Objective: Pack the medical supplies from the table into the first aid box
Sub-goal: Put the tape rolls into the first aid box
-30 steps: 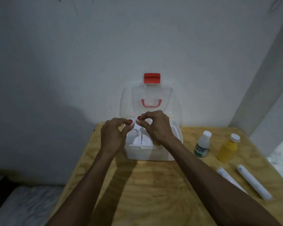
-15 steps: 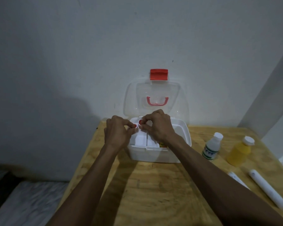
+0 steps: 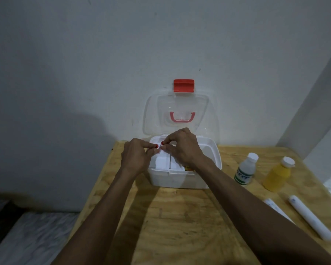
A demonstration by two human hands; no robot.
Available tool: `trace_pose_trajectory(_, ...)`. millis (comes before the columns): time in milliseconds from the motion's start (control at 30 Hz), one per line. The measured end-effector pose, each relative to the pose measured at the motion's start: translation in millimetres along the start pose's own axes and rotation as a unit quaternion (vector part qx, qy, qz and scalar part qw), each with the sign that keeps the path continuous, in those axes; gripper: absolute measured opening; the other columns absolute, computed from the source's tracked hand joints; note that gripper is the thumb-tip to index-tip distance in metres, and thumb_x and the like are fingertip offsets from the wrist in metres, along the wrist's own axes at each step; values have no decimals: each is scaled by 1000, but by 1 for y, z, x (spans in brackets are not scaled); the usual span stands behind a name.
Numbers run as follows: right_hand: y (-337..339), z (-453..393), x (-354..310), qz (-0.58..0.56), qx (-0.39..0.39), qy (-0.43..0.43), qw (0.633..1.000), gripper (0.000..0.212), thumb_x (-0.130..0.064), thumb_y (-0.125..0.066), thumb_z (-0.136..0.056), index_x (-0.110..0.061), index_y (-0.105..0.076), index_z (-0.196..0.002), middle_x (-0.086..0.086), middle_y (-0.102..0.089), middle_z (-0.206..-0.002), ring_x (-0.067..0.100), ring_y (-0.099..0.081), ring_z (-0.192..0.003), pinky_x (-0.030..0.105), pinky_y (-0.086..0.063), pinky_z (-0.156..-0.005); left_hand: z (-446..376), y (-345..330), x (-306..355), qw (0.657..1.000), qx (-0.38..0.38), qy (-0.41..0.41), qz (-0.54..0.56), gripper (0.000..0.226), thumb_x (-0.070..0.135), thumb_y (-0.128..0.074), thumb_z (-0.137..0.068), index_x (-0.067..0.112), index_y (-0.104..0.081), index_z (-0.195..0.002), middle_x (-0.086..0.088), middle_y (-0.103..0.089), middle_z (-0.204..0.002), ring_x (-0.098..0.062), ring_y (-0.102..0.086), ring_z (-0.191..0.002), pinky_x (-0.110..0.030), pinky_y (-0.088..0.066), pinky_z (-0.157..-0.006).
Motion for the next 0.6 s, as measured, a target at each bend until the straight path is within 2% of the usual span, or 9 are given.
trace_pose_trajectory(100, 2, 2, -2, -11, -6, -4, 1000, 18, -32, -74, -84, -21, -79, -97, -3, -76, -98, 12, -65, -87, 33, -52, -90, 1, 2, 1, 1000, 7, -7, -2, 22, 26, -72, -85, 22, -76, -107, -4, -67, -126, -22, -64, -107, -22, -45, -77)
trace_pose_trajectory(333, 29, 14, 0, -9, 17, -30, 999, 22, -29, -67, -89, -18, -74, -107, 1, -70, -117, 19, -57, -108, 27, -34, -96, 11, 13, 6, 999, 34, -26, 14, 25, 33, -74, -83, 22, -77, -105, -2, -70, -121, -20, -65, -108, -26, -46, -84)
trace_pose_trajectory(533, 75, 49, -7, -18, 37, -23, 999, 24, -30, -67, -89, -18, -74, -108, 3, -71, -114, 20, -61, -108, 35, -43, -97, 40, 34, 29, 996, 77, -46, 30, 32, 35, -74, -83, 18, -74, -110, -5, -69, -122, -22, -62, -111, -26, -41, -90)
trace_pose_trajectory(600, 94, 68, -6, -25, 41, -20, 999, 23, -28, -66, -90, -17, -73, -108, 2, -72, -112, 18, -62, -108, 25, -37, -95, 56, 41, 42, 993, 94, -61, 37, 31, 34, -74, -83, 18, -74, -110, -5, -69, -120, -20, -62, -107, -23, -39, -88)
Point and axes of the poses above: each hand's wrist, its own z-axis away from the middle knuckle, its own y-axis out of the back of the hand, x = y × z, the point moved 9 cm from there along -z, towards the middle knuckle
